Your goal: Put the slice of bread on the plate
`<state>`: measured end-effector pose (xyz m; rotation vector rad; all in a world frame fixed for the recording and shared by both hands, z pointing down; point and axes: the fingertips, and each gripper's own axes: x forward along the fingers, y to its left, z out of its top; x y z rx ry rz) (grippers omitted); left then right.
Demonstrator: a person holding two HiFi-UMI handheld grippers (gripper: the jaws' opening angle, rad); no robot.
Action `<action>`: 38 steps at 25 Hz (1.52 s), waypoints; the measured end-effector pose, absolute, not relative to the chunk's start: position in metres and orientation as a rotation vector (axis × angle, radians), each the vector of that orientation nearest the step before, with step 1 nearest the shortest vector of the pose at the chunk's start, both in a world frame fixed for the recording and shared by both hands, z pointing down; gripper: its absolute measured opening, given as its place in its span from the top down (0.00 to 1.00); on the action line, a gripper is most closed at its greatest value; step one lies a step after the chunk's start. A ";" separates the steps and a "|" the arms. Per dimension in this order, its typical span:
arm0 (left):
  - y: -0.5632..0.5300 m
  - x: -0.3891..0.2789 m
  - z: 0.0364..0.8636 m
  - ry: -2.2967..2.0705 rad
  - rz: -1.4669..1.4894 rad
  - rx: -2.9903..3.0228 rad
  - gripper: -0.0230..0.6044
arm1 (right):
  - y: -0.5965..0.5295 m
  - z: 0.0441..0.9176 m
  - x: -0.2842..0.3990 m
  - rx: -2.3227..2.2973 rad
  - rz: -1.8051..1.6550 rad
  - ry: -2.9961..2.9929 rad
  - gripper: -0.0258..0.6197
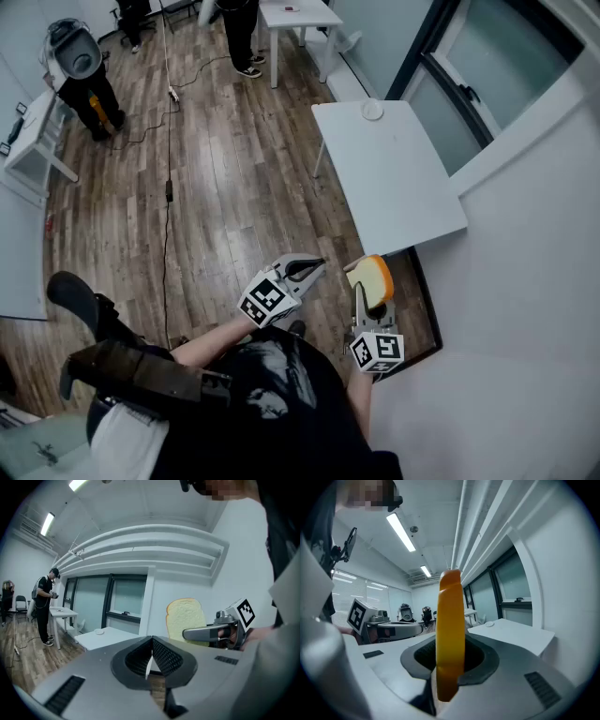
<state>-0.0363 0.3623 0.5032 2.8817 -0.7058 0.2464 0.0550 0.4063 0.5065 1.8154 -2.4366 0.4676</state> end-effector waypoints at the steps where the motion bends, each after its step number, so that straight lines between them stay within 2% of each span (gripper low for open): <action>1: 0.362 -0.037 0.503 -0.712 0.248 2.876 0.96 | 0.406 0.508 0.055 1.815 0.471 -2.436 0.81; 24: 0.321 -0.094 0.522 -0.685 0.229 2.803 0.96 | 0.358 0.518 0.004 1.799 0.552 -2.477 0.81; 30: 0.293 -0.074 0.539 -0.653 0.256 2.749 0.96 | 0.326 0.520 0.014 1.728 0.606 -2.565 0.81; 38: 0.215 -0.017 0.534 -0.686 0.267 2.770 0.96 | 0.253 0.523 0.061 1.683 0.537 -2.562 0.81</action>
